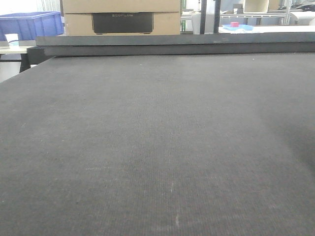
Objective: Grab PVC pipe and place in blue bin
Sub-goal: 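Lift both held white clamp halves off the table, then drive the base away from the table carrying both clamp halves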
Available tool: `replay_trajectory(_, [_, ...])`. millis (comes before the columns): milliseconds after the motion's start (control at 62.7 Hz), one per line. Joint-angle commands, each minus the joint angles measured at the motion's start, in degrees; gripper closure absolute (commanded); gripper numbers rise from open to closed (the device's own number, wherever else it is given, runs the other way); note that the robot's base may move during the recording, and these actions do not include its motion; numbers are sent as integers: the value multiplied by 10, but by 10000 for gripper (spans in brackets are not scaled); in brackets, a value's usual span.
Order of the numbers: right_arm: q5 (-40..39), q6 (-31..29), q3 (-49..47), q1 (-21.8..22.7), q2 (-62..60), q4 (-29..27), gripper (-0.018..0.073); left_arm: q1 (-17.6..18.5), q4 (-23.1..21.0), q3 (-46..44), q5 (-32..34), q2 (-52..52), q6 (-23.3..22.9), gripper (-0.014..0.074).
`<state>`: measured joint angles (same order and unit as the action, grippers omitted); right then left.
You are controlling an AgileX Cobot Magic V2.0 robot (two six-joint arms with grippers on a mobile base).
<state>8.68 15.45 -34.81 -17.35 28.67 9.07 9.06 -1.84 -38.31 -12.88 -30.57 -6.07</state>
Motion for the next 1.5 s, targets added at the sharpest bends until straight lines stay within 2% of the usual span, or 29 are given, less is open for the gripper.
replay_trajectory(0, [-16, -5, 2, 0, -3, 7, 727, 2, 1, -1, 18, 4, -2, 707])
replay_trajectory(1483, [-17, -5, 2, 0, -3, 7, 727, 2, 1, -1, 18, 4, -2, 707])
